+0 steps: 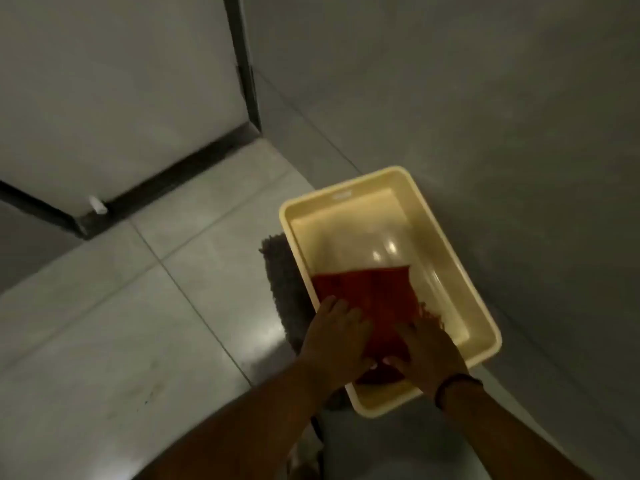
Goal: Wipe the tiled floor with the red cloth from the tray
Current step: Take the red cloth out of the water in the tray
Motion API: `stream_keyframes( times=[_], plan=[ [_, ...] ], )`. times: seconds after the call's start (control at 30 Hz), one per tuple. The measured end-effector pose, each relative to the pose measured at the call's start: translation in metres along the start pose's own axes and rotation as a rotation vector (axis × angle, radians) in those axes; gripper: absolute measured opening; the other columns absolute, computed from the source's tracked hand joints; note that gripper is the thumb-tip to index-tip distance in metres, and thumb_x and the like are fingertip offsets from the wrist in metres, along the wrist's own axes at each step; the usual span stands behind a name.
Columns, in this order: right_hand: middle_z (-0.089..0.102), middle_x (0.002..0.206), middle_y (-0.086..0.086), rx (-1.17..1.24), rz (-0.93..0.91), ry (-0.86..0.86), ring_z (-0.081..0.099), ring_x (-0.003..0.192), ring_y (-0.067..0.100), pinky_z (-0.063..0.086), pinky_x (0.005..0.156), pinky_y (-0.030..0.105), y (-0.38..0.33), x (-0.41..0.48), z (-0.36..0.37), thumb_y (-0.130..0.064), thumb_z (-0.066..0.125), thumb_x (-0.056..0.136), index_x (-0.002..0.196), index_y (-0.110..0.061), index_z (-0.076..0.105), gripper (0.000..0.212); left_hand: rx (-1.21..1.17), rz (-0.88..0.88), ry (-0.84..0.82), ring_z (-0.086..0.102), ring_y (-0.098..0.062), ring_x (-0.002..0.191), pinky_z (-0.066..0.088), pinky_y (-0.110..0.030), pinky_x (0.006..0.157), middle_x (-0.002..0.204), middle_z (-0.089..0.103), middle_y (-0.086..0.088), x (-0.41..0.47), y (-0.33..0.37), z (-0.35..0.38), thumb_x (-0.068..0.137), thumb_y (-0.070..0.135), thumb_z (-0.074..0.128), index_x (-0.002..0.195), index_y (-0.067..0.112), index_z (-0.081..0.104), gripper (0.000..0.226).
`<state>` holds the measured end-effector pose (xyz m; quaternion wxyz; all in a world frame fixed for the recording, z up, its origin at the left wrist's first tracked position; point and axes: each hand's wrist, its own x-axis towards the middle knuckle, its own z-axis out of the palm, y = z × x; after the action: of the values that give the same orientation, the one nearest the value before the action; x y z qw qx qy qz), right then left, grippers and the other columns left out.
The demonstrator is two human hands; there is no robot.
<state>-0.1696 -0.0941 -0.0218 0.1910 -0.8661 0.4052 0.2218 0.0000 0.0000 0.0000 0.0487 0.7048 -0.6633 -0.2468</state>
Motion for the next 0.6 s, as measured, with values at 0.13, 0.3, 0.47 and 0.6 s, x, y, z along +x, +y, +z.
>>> stream_keyframes(
  times=[0.13,0.3,0.47,0.6],
  plan=[
    [0.047,0.126,0.0,-0.254,-0.21,-0.123,0.042,0.113,0.023,0.036,0.095,0.04,0.015,0.014,0.022,-0.049,0.062,0.081,0.119,-0.03,0.049,0.045,0.261,0.07,-0.197,0.047,-0.028,0.108,0.032,-0.046,0.096,0.117,0.062,-0.004,0.022,0.009,0.034,0.083,0.052,0.064,0.113,0.021,0.061,0.043],
    [0.056,0.115,0.0,-0.403,-0.338,-0.079,0.048,0.105,0.023,0.038,0.09,0.039,0.007,0.03,0.026,-0.044,0.058,0.087,0.114,-0.026,0.053,0.032,0.401,0.027,-0.342,0.049,-0.029,0.1,0.033,-0.048,0.093,0.109,0.061,-0.004,0.035,0.013,0.056,0.074,0.054,0.071,0.113,0.021,0.058,0.052],
    [0.059,0.115,0.002,-0.457,-0.338,-0.099,0.052,0.103,0.021,0.038,0.09,0.034,-0.004,0.03,0.021,-0.033,0.049,0.096,0.114,-0.021,0.053,0.022,0.431,0.0,-0.314,0.05,-0.028,0.098,0.032,-0.05,0.096,0.099,0.065,0.0,0.036,0.016,0.056,0.087,0.042,0.062,0.1,0.024,0.066,0.022],
    [0.056,0.105,-0.001,-0.309,-0.186,0.022,0.054,0.097,0.02,0.034,0.078,0.03,-0.014,0.019,-0.005,-0.034,0.05,0.094,0.109,-0.022,0.051,0.019,0.323,0.026,-0.14,0.057,-0.023,0.088,0.032,-0.049,0.099,0.087,0.07,0.004,0.028,0.007,0.038,0.092,0.037,0.058,0.086,0.026,0.068,0.016]
  ],
)
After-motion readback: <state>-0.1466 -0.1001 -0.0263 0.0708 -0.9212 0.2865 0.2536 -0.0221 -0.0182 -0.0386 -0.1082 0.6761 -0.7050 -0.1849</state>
